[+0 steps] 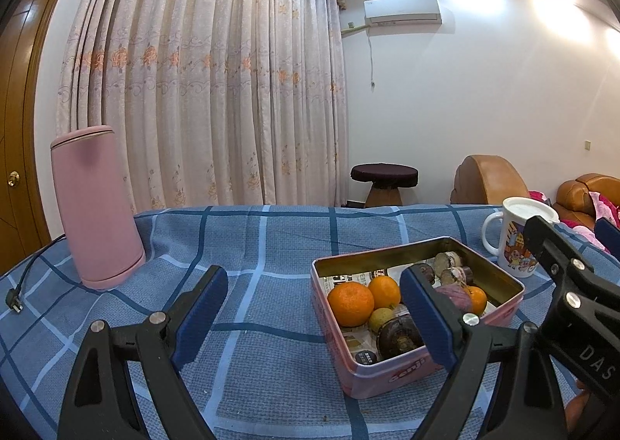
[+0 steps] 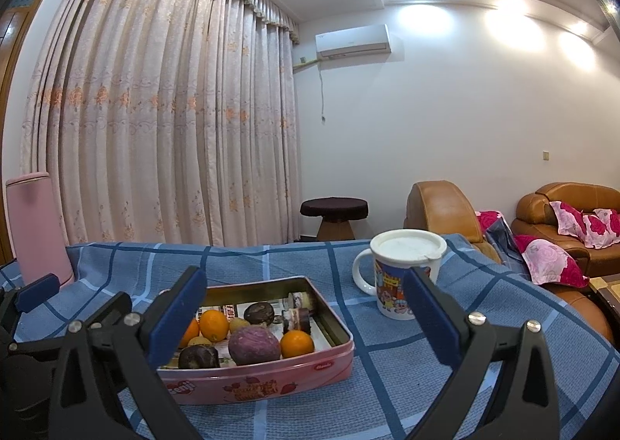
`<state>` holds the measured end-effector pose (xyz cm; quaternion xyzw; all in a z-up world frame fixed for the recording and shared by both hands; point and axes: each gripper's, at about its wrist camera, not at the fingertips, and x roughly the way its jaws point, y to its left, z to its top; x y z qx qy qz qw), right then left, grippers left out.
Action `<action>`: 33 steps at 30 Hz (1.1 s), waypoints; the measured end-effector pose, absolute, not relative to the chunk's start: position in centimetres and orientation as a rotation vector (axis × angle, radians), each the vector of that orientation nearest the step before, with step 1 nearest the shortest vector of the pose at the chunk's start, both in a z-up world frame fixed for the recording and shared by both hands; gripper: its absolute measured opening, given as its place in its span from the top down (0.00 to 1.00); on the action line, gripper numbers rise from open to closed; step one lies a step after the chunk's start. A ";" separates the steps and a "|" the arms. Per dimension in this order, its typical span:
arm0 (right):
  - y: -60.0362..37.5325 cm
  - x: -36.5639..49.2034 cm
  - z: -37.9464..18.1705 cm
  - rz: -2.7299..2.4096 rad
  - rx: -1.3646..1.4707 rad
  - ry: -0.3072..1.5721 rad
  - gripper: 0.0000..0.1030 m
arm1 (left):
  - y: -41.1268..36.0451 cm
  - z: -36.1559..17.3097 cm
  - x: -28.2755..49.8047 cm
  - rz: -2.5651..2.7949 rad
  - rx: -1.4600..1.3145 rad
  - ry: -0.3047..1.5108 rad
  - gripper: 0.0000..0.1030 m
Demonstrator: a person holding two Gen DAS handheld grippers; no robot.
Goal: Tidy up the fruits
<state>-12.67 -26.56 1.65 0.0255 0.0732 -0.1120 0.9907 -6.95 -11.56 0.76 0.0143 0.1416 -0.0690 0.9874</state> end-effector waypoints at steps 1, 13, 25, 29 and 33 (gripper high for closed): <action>-26.6 -12.7 1.7 -0.224 0.051 0.147 0.00 | -11.5 0.8 -7.0 -0.139 0.028 0.284 0.11; -26.5 -12.7 1.7 -0.226 0.051 0.148 0.00 | -11.5 0.7 -6.9 -0.136 0.029 0.287 0.11; -26.7 -12.5 1.7 -0.227 0.051 0.149 0.00 | -11.4 0.7 -6.9 -0.135 0.032 0.288 0.11; -27.0 -12.5 1.6 -0.232 0.054 0.151 0.00 | -11.2 0.5 -6.8 -0.131 0.033 0.292 0.11; -27.0 -12.5 1.6 -0.232 0.052 0.151 0.00 | -11.0 0.5 -6.7 -0.126 0.034 0.297 0.11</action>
